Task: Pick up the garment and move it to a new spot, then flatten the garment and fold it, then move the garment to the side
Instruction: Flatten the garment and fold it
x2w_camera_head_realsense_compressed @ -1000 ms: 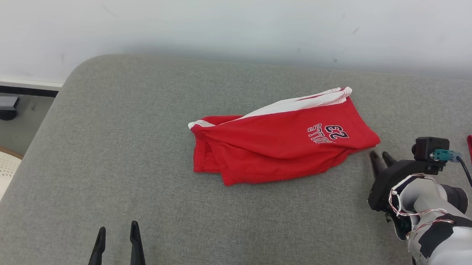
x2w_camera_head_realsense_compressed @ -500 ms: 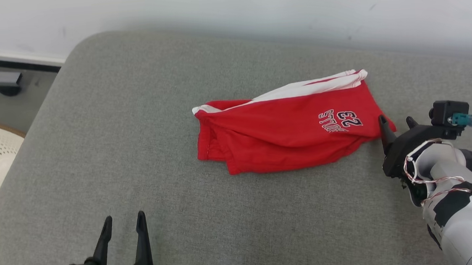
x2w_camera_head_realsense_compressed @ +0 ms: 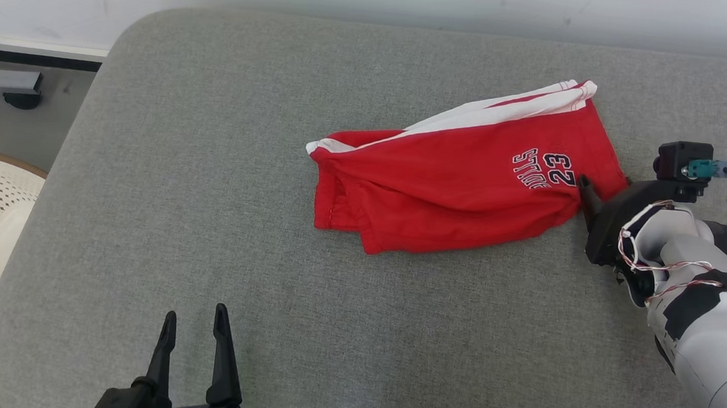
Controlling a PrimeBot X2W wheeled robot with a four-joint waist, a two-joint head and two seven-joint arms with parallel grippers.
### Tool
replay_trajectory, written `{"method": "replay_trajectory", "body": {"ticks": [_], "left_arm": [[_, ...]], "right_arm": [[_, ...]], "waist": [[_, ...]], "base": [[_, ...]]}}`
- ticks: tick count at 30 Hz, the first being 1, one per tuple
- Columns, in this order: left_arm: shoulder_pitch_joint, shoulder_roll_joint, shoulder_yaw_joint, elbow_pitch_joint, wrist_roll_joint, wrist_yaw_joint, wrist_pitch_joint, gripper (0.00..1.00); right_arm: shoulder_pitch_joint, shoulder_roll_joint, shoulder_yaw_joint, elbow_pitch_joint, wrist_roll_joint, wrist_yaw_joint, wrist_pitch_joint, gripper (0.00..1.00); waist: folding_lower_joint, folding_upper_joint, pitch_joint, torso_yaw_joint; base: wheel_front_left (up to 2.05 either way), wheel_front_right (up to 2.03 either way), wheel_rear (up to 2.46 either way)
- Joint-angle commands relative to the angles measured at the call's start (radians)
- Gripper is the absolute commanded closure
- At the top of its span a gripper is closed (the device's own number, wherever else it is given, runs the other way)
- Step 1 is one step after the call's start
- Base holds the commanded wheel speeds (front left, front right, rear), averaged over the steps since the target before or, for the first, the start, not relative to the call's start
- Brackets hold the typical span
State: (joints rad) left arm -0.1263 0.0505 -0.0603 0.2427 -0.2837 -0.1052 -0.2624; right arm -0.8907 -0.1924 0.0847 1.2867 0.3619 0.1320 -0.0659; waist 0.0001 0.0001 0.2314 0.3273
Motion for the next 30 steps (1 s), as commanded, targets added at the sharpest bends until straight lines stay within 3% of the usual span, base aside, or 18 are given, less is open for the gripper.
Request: {"method": "replay_trajectory", "body": {"ticks": [1,2,3,4,11,21,30], "left_arm": [[-0.005,0.000,-0.002,0.000,-0.004,0.005,-0.002,0.00],[-0.006,0.000,-0.005,0.000,-0.006,0.007,-0.002,0.00],[-0.007,0.000,-0.007,0.000,-0.008,0.007,-0.002,0.00],[-0.008,0.000,-0.010,0.001,-0.009,0.007,-0.002,0.00],[0.023,0.000,0.006,0.021,0.003,0.014,-0.002,0.00],[0.082,0.000,0.038,0.053,0.046,-0.001,-0.002,0.00],[0.130,0.002,0.063,0.064,0.077,-0.015,-0.002,0.00]], "right_arm": [[0.012,0.017,-0.007,0.008,-0.013,-0.002,0.025,0.00],[0.017,0.022,-0.015,0.010,-0.020,-0.002,0.038,0.00],[0.017,0.027,-0.023,0.010,-0.029,-0.002,0.040,0.55],[0.017,0.031,-0.028,0.010,-0.035,-0.002,0.040,1.00],[0.033,0.061,-0.047,0.006,-0.036,-0.002,-0.039,1.00],[0.195,0.104,0.075,-0.098,0.073,-0.002,-0.110,1.00],[0.391,0.042,0.230,-0.316,0.268,-0.002,-0.091,1.00]], "waist": [[-0.0001,-0.0001,0.001,0.002],[-0.0001,-0.0001,0.002,0.003],[-0.0001,-0.0001,0.002,0.004],[-0.0001,-0.0001,0.002,0.005],[-0.0001,-0.0001,-0.045,-0.015],[-0.0001,-0.0001,-0.180,-0.085],[-0.0001,-0.0001,-0.255,-0.134]], "base": [[0.00,0.00,0.00],[0.00,0.00,0.00],[0.00,0.00,0.00],[0.00,0.00,0.00],[0.00,0.00,0.00],[0.00,0.00,0.00],[0.00,0.00,0.00]]}}
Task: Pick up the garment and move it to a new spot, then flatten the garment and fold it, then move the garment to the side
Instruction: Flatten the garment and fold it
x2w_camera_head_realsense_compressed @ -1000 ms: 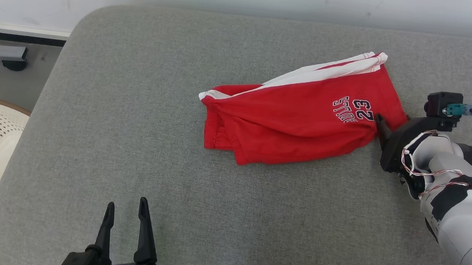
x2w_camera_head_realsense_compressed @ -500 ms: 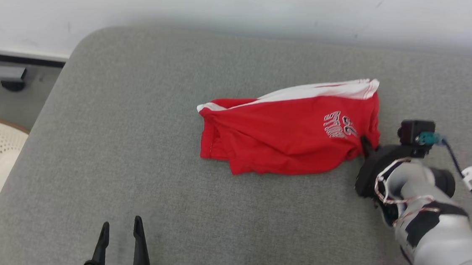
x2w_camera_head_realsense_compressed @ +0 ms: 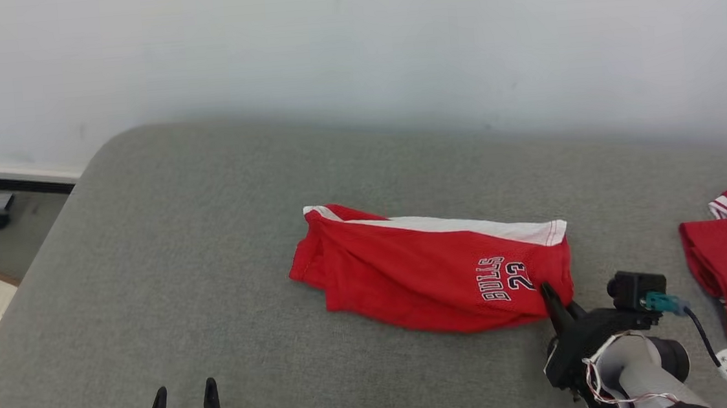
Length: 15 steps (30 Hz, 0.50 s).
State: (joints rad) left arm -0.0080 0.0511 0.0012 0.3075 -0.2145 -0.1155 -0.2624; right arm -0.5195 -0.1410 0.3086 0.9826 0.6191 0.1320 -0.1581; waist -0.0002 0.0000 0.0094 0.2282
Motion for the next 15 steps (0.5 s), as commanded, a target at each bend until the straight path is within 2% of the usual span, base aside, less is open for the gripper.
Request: {"method": "replay_trajectory", "body": {"ticks": [1,8,13,15], "left_arm": [[0.014,0.001,0.003,-0.002,0.010,-0.006,-0.002,0.00],[0.034,0.001,0.016,-0.004,0.017,-0.008,-0.002,0.00],[0.034,0.001,0.019,-0.005,0.015,-0.011,-0.002,0.00],[0.033,0.000,0.020,-0.006,0.013,-0.012,-0.002,0.00]], "right_arm": [[0.036,-0.024,0.015,-0.036,0.031,-0.002,0.004,1.00],[0.163,-0.099,0.054,-0.176,0.131,-0.002,0.041,1.00],[0.220,-0.131,0.041,-0.203,0.143,-0.002,0.056,1.00],[0.228,-0.122,0.028,-0.198,0.150,-0.002,0.054,1.00]], "waist": [[0.0002,0.0000,-0.036,-0.039],[0.0002,0.0000,-0.048,-0.065],[0.0002,0.0000,-0.045,-0.078],[0.0002,0.0000,-0.043,-0.084]], "base": [[0.00,0.00,0.00],[0.00,0.00,0.00],[0.00,0.00,0.00],[0.00,0.00,0.00]]}}
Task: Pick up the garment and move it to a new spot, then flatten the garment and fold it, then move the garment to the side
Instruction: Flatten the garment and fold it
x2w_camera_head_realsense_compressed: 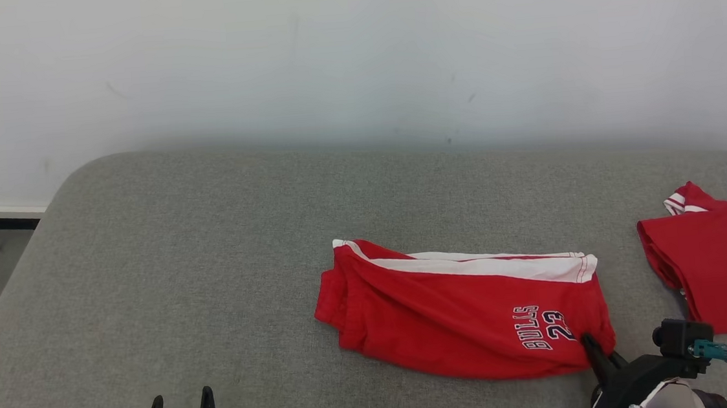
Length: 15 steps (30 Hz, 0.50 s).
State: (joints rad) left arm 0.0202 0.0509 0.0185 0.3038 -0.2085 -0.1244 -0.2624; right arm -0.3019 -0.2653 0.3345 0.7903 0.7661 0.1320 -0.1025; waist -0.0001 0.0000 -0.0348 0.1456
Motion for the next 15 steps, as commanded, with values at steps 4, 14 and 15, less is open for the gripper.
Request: {"method": "replay_trajectory", "body": {"ticks": [4,14,15], "left_arm": [[0.002,0.000,0.001,-0.001,0.003,-0.005,-0.002,0.00],[-0.017,0.000,-0.002,0.002,0.004,-0.006,-0.002,0.00],[-0.018,0.000,-0.002,0.001,0.005,-0.005,-0.002,0.00]], "right_arm": [[0.002,0.013,-0.014,0.039,-0.014,-0.002,-0.004,0.64],[-0.105,0.005,-0.041,0.137,-0.066,-0.002,-0.004,0.00],[-0.121,0.001,-0.041,0.153,-0.073,-0.002,0.006,0.00]], "waist": [[0.0001,0.0000,0.003,-0.011],[0.0001,0.0000,0.010,-0.009],[0.0001,0.0000,0.012,-0.007]], "base": [[0.00,0.00,0.00],[0.00,0.00,0.00],[0.00,0.00,0.00]]}}
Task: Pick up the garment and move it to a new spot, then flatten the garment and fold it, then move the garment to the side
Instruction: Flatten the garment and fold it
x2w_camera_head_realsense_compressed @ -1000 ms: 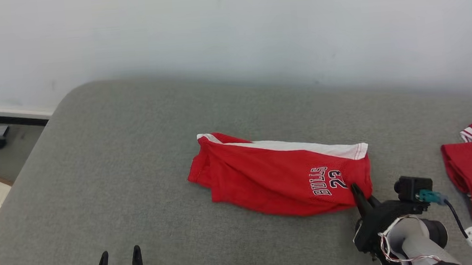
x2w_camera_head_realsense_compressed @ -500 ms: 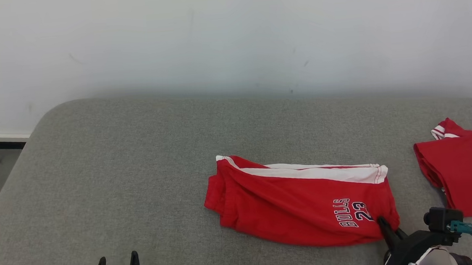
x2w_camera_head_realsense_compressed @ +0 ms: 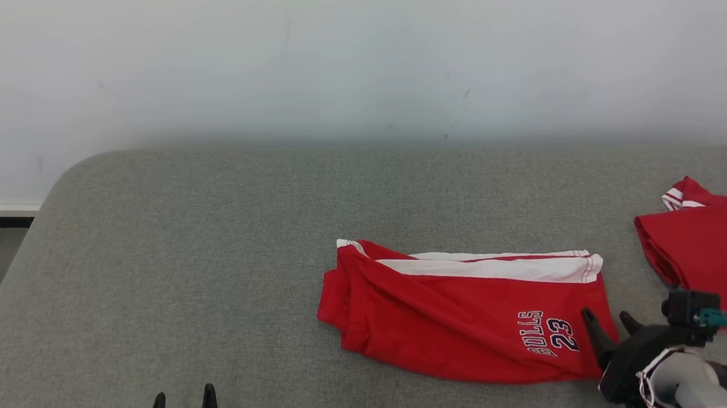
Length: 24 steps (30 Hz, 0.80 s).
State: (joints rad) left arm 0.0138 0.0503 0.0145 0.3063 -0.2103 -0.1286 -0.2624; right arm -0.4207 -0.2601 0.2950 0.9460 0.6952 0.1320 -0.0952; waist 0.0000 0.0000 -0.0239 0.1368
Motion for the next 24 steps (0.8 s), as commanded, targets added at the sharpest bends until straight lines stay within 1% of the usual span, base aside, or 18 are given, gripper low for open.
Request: {"method": "replay_trajectory", "body": {"ticks": [1,12,16,19,20,21,22,23,24], "left_arm": [[-0.012,0.000,0.002,-0.002,0.007,-0.001,-0.002,0.00],[-0.033,0.000,-0.022,0.001,-0.001,-0.002,-0.002,0.00],[-0.041,0.000,-0.020,0.003,0.002,-0.002,-0.002,0.00],[-0.042,0.000,-0.021,0.008,0.014,-0.002,-0.002,0.00],[-0.044,0.000,-0.019,0.009,0.015,-0.002,-0.002,0.00],[-0.046,0.000,-0.016,0.010,0.016,-0.002,-0.002,0.00],[-0.048,0.000,-0.014,0.011,0.017,-0.002,-0.002,0.00],[-0.049,0.000,-0.012,0.012,0.018,-0.002,-0.002,0.00],[-0.050,0.000,-0.011,0.013,0.019,-0.002,-0.002,0.00]], "right_arm": [[-0.019,-0.005,0.000,0.015,-0.011,-0.002,0.009,0.00],[-0.165,-0.001,0.020,0.236,-0.087,-0.002,0.092,0.00],[-0.181,0.021,0.013,0.290,-0.076,-0.002,0.121,0.00],[-0.178,0.046,0.002,0.307,-0.053,-0.002,0.148,0.00],[-0.177,0.055,0.002,0.310,-0.046,-0.002,0.153,0.03],[-0.175,0.064,0.002,0.311,-0.038,0.000,0.159,0.13],[-0.173,0.074,0.002,0.310,-0.031,0.001,0.164,0.42],[-0.170,0.081,0.003,0.308,-0.026,0.001,0.168,0.62],[-0.167,0.083,0.008,0.306,-0.023,0.001,0.171,0.74]], "waist": [[0.0000,0.0000,0.003,0.003],[0.0000,0.0000,0.038,0.035],[0.0000,0.0000,0.047,0.042],[0.0000,0.0000,0.047,0.046],[0.0000,0.0000,0.047,0.047],[0.0000,0.0000,0.047,0.049],[0.0000,0.0000,0.047,0.049],[0.0000,0.0000,0.047,0.050],[0.0000,0.0000,0.046,0.051]], "base": [[0.00,0.00,0.00],[0.00,0.00,0.00],[0.00,0.00,0.00],[0.00,0.00,0.00],[0.00,0.00,0.00],[0.00,0.00,0.00],[0.00,0.00,0.00],[0.00,0.00,0.00],[0.00,0.00,0.00]]}}
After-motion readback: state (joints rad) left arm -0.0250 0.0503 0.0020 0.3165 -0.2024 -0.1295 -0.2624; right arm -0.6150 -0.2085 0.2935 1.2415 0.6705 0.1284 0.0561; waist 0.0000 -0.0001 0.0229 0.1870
